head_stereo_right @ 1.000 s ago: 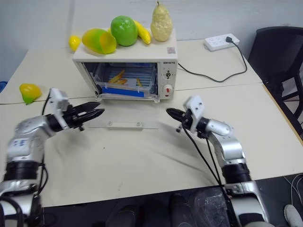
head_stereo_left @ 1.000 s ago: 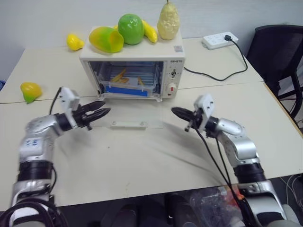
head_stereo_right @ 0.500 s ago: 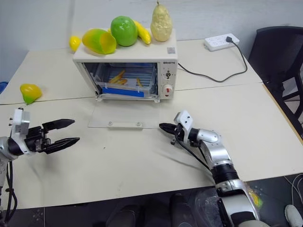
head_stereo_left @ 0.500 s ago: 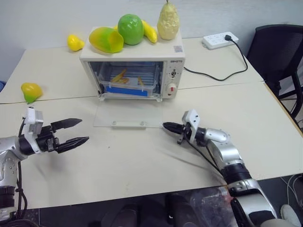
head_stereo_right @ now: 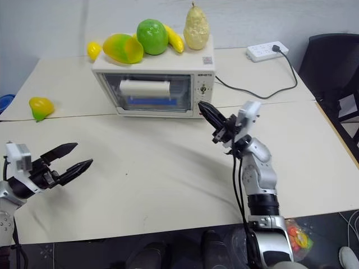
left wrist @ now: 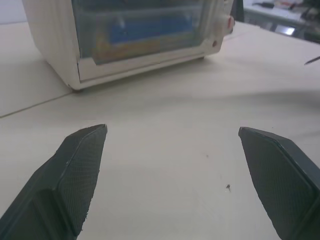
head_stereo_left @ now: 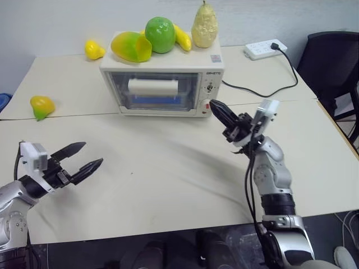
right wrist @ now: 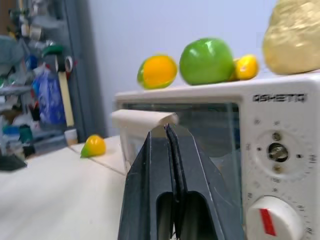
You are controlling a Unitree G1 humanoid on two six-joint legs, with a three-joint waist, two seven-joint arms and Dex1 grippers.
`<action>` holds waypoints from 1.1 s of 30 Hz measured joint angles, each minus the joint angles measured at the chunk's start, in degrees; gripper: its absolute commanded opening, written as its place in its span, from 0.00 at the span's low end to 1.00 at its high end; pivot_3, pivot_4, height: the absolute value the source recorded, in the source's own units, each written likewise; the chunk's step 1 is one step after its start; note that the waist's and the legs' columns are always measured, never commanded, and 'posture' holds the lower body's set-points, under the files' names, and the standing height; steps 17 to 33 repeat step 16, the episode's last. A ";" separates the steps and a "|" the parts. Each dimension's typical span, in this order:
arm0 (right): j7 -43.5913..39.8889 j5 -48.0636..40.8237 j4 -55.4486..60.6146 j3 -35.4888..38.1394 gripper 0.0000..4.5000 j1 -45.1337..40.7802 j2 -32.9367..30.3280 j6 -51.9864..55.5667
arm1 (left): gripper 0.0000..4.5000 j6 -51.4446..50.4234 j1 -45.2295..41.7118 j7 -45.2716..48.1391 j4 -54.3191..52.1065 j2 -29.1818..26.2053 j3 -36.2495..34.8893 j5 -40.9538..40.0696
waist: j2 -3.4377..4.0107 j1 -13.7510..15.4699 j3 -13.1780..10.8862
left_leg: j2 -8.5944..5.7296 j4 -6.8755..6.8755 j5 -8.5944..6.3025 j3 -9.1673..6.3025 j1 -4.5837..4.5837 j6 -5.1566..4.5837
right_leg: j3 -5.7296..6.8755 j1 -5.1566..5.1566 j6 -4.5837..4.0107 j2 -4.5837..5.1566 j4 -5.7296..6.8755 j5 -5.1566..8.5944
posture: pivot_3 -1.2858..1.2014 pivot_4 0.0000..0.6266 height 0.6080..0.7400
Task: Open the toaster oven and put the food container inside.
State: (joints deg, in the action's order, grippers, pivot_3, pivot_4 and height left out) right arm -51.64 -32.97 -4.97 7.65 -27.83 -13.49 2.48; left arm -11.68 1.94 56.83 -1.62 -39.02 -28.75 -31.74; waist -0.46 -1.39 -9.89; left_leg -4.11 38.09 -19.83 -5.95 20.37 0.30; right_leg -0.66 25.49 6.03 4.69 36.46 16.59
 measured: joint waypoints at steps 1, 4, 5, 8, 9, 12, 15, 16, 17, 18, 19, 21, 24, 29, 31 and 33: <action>-0.48 0.02 1.63 -0.23 0.28 1.78 -1.82 0.89 | 1.00 0.67 0.89 0.00 0.02 0.07 0.77 0.88 | 0.01 0.10 -0.01 | -0.01 0.01 -0.02 0.01 0.00 -0.03 | -0.02 0.00 0.00 0.01 -0.04 0.00 | 0.52 0.24 1.00; -3.09 0.98 6.10 -0.48 0.50 6.87 -7.53 1.44 | 1.00 2.15 2.11 -0.09 -0.15 0.62 2.59 2.47 | 0.00 0.32 0.00 | -0.01 0.03 -0.05 0.07 0.00 -0.08 | -0.06 -0.01 0.00 0.01 -0.15 0.00 | 0.52 0.24 1.00; -4.33 1.16 7.60 -0.45 0.57 8.77 -9.47 1.35 | 1.00 2.95 2.62 -0.22 -0.39 0.77 3.12 3.03 | 0.00 0.39 0.00 | 0.00 0.03 -0.05 0.08 -0.01 -0.09 | -0.14 -0.01 0.00 0.00 -0.16 0.00 | 0.52 0.24 1.00; -9.03 2.93 9.47 -0.39 0.79 15.56 -15.76 -0.70 | 1.00 5.44 3.82 -0.55 -1.11 1.28 4.21 4.40 | -0.01 0.91 0.00 | 0.02 -0.01 -0.08 0.11 -0.03 -0.12 | -0.40 -0.03 0.00 -0.04 -0.23 0.00 | 0.52 0.24 1.00; -10.92 3.64 9.63 -0.38 0.86 18.66 -17.77 -1.63 | 1.00 6.26 4.72 -0.64 -1.27 1.33 4.17 4.81 | -0.01 1.07 0.00 | 0.05 -0.01 -0.11 0.14 -0.03 -0.12 | -0.49 -0.03 0.00 -0.06 -0.26 0.00 | 0.52 0.24 1.00; -13.53 4.28 9.65 -0.31 1.00 23.44 -19.33 -2.93 | 1.00 6.80 8.21 -0.35 -1.99 1.32 4.00 4.96 | -0.01 0.87 0.00 | 0.12 0.00 -0.13 0.34 -0.12 -0.13 | -0.79 -0.04 0.02 -0.15 -0.23 -0.01 | 0.52 0.24 1.00; -13.83 4.85 9.47 -0.26 1.00 23.96 -19.52 -5.06 | 1.00 6.93 10.00 -0.36 -2.63 1.32 3.99 4.92 | -0.01 1.14 0.00 | 0.13 0.01 -0.13 0.36 -0.21 -0.13 | -0.83 -0.14 0.00 -0.16 -0.22 -0.04 | 0.52 0.24 1.00; -13.65 5.00 9.34 -0.16 1.00 23.94 -19.51 -5.52 | 1.00 6.93 10.26 -0.43 -2.72 1.33 4.00 4.92 | -0.01 1.25 0.00 | 0.12 0.02 -0.13 0.36 -0.22 -0.13 | -0.83 -0.15 0.00 -0.16 -0.22 -0.05 | 0.52 0.24 1.00; -13.65 5.00 9.34 -0.16 1.00 23.94 -19.51 -5.52 | 1.00 6.93 10.26 -0.43 -2.72 1.33 4.00 4.92 | -0.01 1.25 0.00 | 0.12 0.02 -0.13 0.36 -0.22 -0.13 | -0.83 -0.15 0.00 -0.16 -0.22 -0.05 | 0.52 0.24 1.00; -13.65 5.00 9.34 -0.16 1.00 23.94 -19.51 -5.52 | 1.00 6.93 10.26 -0.43 -2.72 1.33 4.00 4.92 | -0.01 1.25 0.00 | 0.12 0.02 -0.13 0.36 -0.22 -0.13 | -0.83 -0.15 0.00 -0.16 -0.22 -0.05 | 0.52 0.24 1.00; -13.65 5.00 9.34 -0.16 1.00 23.94 -19.51 -5.52 | 1.00 6.93 10.26 -0.43 -2.72 1.33 4.00 4.92 | -0.01 1.25 0.00 | 0.12 0.02 -0.13 0.36 -0.22 -0.13 | -0.83 -0.15 0.00 -0.16 -0.22 -0.05 | 0.52 0.24 1.00; -13.65 5.00 9.34 -0.16 1.00 23.94 -19.51 -5.52 | 1.00 6.93 10.26 -0.43 -2.72 1.33 4.00 4.92 | -0.01 1.25 0.00 | 0.12 0.02 -0.13 0.36 -0.22 -0.13 | -0.83 -0.15 0.00 -0.16 -0.22 -0.05 | 0.52 0.24 1.00; -13.65 5.00 9.34 -0.16 1.00 23.94 -19.51 -5.52 | 1.00 6.93 10.26 -0.43 -2.72 1.33 4.00 4.92 | -0.01 1.25 0.00 | 0.12 0.02 -0.13 0.36 -0.22 -0.13 | -0.83 -0.15 0.00 -0.16 -0.22 -0.05 | 0.52 0.24 1.00; -13.65 5.00 9.34 -0.16 1.00 23.94 -19.51 -5.52 | 1.00 6.93 10.26 -0.43 -2.72 1.33 4.00 4.92 | -0.01 1.25 0.00 | 0.12 0.02 -0.13 0.36 -0.22 -0.13 | -0.83 -0.15 0.00 -0.16 -0.22 -0.05 | 0.52 0.24 1.00; -13.65 5.00 9.34 -0.16 1.00 23.94 -19.51 -5.52 | 1.00 6.93 10.26 -0.43 -2.72 1.33 4.00 4.92 | -0.01 1.25 0.00 | 0.12 0.02 -0.13 0.36 -0.22 -0.13 | -0.83 -0.15 0.00 -0.16 -0.22 -0.05 | 0.52 0.24 1.00; -13.65 5.00 9.34 -0.16 1.00 23.94 -19.51 -5.52 | 1.00 6.93 10.26 -0.43 -2.72 1.33 4.00 4.92 | -0.01 1.25 0.00 | 0.12 0.02 -0.13 0.36 -0.22 -0.13 | -0.83 -0.15 0.00 -0.16 -0.22 -0.05 | 0.52 0.24 1.00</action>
